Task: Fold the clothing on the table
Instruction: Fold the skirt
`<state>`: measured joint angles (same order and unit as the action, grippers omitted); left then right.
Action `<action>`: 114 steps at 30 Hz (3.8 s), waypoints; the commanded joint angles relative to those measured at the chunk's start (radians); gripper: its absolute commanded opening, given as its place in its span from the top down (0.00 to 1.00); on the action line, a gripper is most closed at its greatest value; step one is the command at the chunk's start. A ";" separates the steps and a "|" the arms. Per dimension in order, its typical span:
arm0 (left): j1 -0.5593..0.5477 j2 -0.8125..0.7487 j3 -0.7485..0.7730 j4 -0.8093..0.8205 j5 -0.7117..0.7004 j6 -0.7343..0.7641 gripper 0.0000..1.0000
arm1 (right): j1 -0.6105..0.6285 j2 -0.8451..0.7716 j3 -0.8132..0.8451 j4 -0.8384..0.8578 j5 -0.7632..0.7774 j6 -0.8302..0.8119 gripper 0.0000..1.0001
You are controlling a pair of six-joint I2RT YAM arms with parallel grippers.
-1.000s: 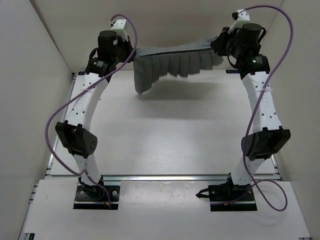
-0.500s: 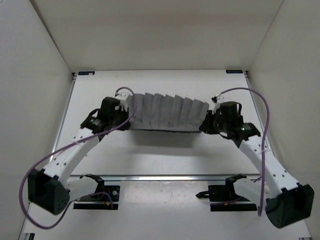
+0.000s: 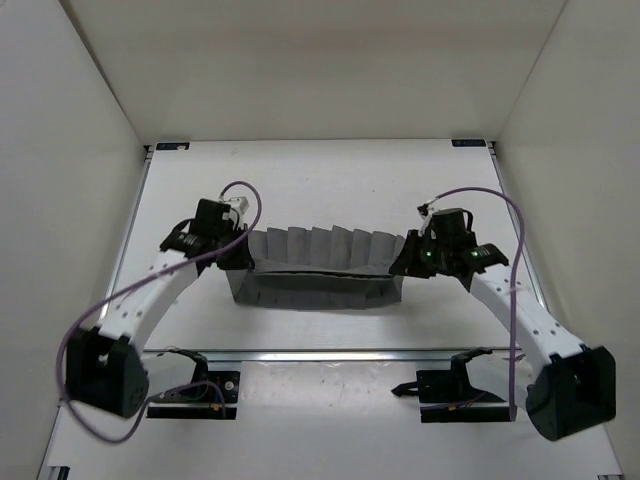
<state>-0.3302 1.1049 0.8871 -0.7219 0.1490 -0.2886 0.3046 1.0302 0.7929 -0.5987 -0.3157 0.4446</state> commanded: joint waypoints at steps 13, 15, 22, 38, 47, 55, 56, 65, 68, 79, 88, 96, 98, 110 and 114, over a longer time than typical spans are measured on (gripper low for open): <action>0.123 0.622 0.396 0.115 0.078 -0.043 0.92 | -0.102 0.612 0.392 0.243 -0.123 -0.122 0.99; 0.131 0.673 0.457 0.099 0.098 -0.050 0.80 | -0.116 0.665 0.445 0.237 -0.134 -0.124 1.00; 0.166 0.736 0.559 0.199 0.107 -0.110 0.02 | -0.156 0.768 0.618 0.232 -0.120 -0.155 0.12; 0.051 0.569 0.327 0.343 0.092 -0.060 0.70 | -0.173 0.706 0.488 0.185 -0.046 -0.276 0.12; 0.011 0.536 0.222 0.309 -0.111 -0.066 1.00 | -0.210 0.625 0.319 0.235 -0.055 -0.261 0.09; 0.043 0.510 0.145 0.337 -0.147 -0.066 1.00 | -0.151 0.732 0.362 0.226 -0.040 -0.261 0.15; 0.042 0.512 0.138 0.334 -0.147 -0.058 1.00 | -0.145 0.743 0.382 0.218 -0.030 -0.267 0.16; 0.022 0.553 0.139 0.331 -0.204 -0.057 1.00 | -0.113 0.811 0.405 0.165 0.030 -0.264 0.23; 0.031 0.569 0.136 0.320 -0.212 -0.061 1.00 | -0.113 0.814 0.388 0.165 0.046 -0.267 0.29; 0.000 0.613 0.131 0.302 -0.223 -0.063 1.00 | -0.084 0.893 0.460 0.112 0.116 -0.258 0.98; -0.104 0.731 0.206 0.331 -0.141 -0.110 1.00 | -0.151 0.780 0.474 0.053 0.136 -0.297 1.00; -0.208 0.835 0.305 0.386 -0.019 -0.182 1.00 | -0.108 0.705 0.629 -0.019 0.129 -0.304 1.00; -0.222 0.874 0.334 0.395 0.009 -0.196 1.00 | -0.063 0.708 0.679 -0.032 0.121 -0.300 1.00; -0.239 0.951 0.429 0.447 0.139 -0.259 1.00 | 0.189 0.870 0.914 -0.087 0.096 -0.256 1.00; -0.208 0.922 0.356 0.512 0.185 -0.291 1.00 | 0.231 0.895 0.888 -0.053 0.055 -0.219 1.00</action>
<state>-0.5571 2.0377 1.2961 -0.2310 0.2848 -0.5571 0.5186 1.9160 1.6882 -0.6685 -0.2157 0.1848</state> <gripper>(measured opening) 0.026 0.045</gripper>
